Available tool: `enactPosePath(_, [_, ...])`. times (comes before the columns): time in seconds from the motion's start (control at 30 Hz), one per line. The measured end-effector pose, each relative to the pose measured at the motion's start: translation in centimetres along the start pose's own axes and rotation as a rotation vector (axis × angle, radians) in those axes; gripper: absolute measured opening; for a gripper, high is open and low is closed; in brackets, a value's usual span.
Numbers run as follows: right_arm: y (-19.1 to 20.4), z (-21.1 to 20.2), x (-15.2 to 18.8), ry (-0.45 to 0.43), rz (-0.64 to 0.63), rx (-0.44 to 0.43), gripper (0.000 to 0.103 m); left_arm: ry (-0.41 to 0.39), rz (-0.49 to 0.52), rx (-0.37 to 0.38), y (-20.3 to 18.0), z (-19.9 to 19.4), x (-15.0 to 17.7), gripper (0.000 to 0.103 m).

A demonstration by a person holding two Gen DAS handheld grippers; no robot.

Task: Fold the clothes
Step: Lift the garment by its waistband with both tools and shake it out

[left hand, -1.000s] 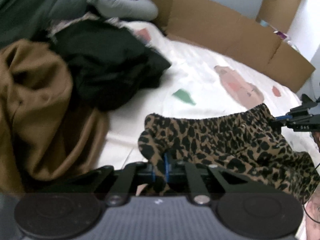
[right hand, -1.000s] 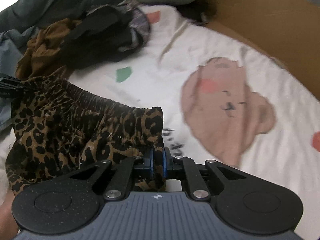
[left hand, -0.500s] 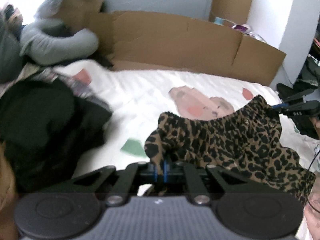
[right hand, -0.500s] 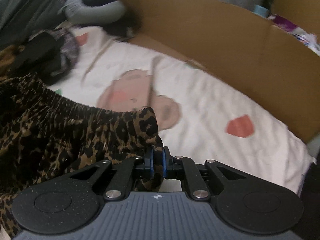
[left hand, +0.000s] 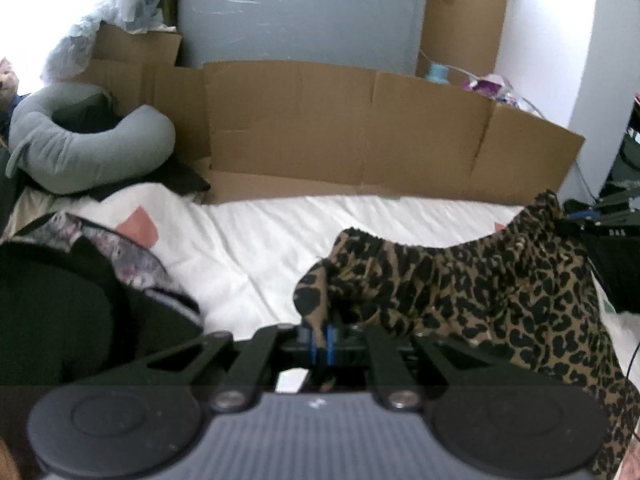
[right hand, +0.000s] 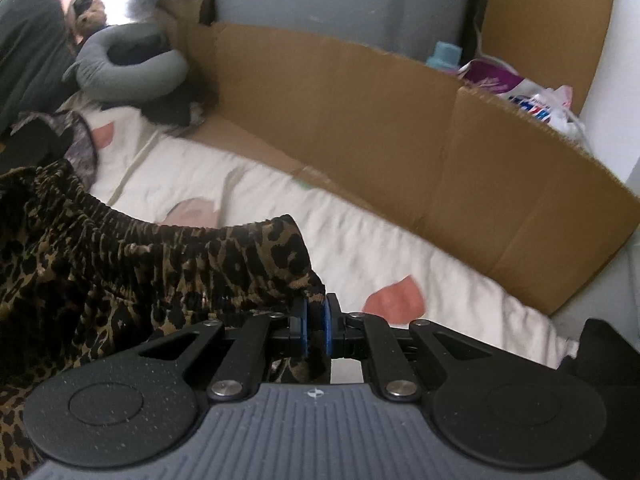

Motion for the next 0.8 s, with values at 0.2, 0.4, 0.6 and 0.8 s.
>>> enactPosePath(0.2, [-1.8, 2.3, -2.0, -0.001, 0.000, 0.032, 0.005, -0.008, 0.027, -0.014, -0.3, 2.9, -2.7, 0.005])
enactPosePath(0.4, [-3.5, 5.1, -3.2, 0.027, 0.010, 0.066, 0.005, -0.002, 0.092, -0.040, -0.5, 6.2, -4.8, 0.005])
enactPosePath(0.6, [-3.4, 8.6, -3.7, 0.079, -0.011, 0.070, 0.005, 0.025, 0.142, -0.084, 0.2, 9.2, -5.1, 0.005])
enactPosePath(0.8, [-2.4, 10.5, -4.4, 0.091, -0.032, 0.074, 0.005, 0.046, 0.117, -0.126, 1.8, 10.9, -5.7, 0.005])
Point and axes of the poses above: each gripper's, at about its wrist camera, not at the fingertips, and z roughly the way its jaws point, y to its left, x to its underside, the point moved 9 cm from there along z, roughly the way its jaws point, and after that the axes turned 1 degree about -z, right-handed, at the moved point
